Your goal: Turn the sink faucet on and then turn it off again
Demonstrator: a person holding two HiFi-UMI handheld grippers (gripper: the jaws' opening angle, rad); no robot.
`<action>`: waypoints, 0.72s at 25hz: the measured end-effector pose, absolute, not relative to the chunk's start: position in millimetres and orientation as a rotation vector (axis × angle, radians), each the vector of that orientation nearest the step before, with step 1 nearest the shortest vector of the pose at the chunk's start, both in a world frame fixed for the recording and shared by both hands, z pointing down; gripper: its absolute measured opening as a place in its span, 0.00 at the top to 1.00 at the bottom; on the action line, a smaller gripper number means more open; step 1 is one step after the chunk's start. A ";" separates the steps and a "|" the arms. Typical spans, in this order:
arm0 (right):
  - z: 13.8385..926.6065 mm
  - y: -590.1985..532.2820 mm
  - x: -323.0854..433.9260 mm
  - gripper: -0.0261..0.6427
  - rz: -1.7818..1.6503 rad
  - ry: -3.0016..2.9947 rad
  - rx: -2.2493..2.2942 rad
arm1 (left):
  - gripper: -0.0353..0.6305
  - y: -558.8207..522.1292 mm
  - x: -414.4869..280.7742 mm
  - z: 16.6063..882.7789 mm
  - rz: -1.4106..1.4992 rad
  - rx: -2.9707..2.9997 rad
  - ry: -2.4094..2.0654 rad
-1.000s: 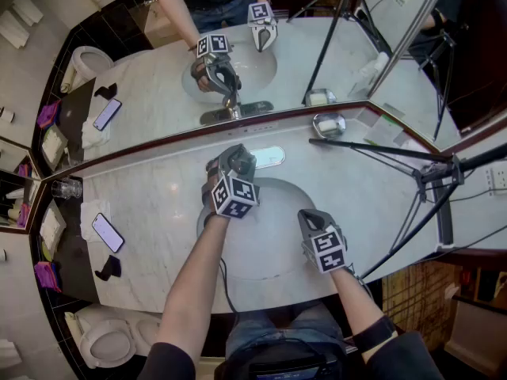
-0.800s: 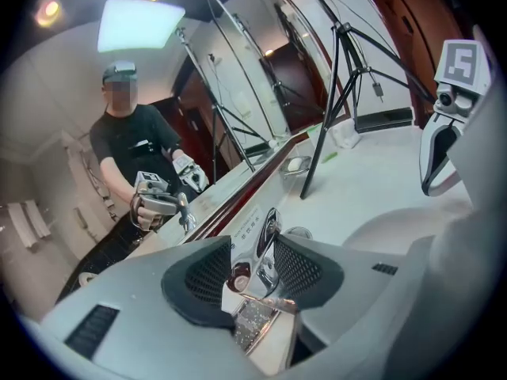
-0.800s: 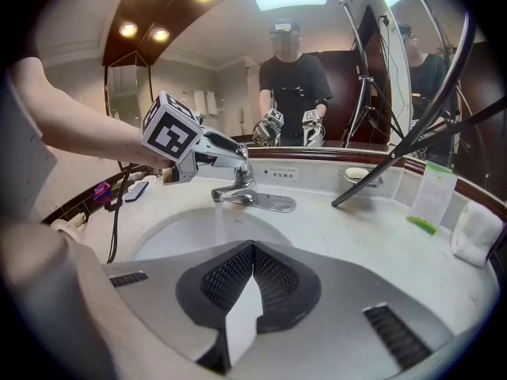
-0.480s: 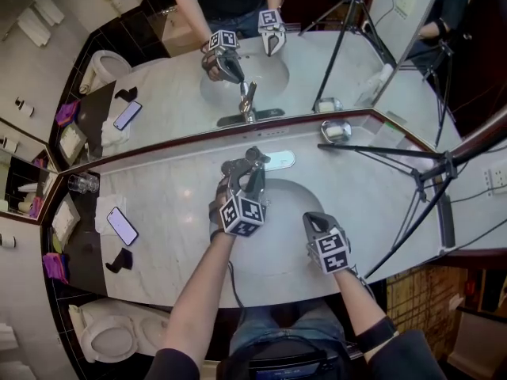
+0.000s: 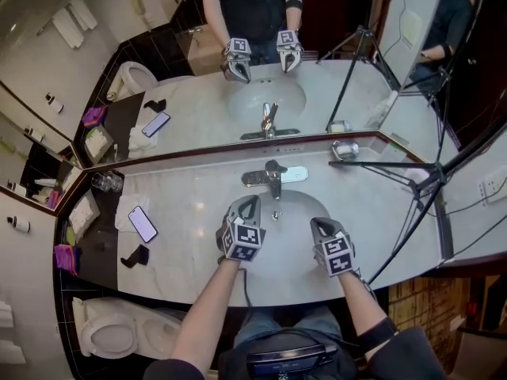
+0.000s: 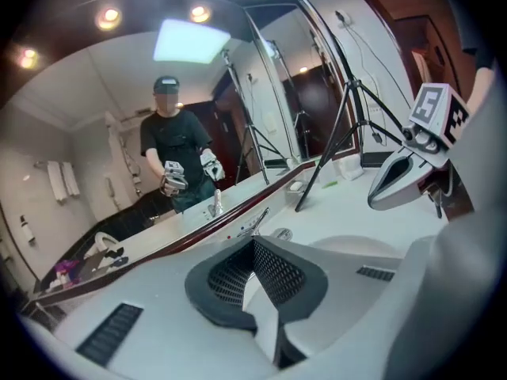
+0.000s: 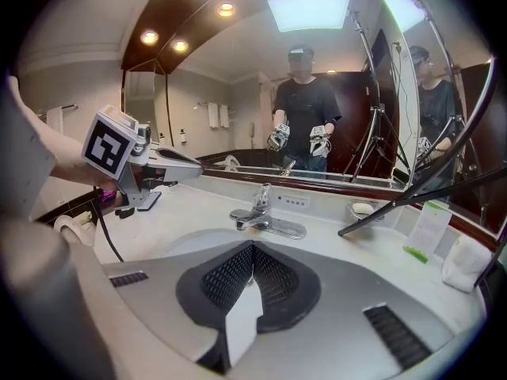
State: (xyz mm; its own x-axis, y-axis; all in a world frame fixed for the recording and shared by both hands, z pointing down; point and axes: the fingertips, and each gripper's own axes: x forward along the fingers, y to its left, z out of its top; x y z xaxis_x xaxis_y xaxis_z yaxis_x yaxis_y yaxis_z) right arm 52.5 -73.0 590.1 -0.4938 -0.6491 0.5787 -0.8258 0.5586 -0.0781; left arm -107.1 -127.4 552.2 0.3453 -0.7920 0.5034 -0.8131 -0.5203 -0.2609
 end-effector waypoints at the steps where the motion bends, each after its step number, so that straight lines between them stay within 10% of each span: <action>1: 587.2 -72.6 52.5 0.93 0.471 -2.305 1.187 | 0.94 -121.4 -111.0 549.3 0.886 2.526 -1.528; 18: 556.0 -65.8 55.4 0.93 0.409 -2.302 1.225 | 0.94 -21.4 -210.4 527.8 0.503 2.217 -1.705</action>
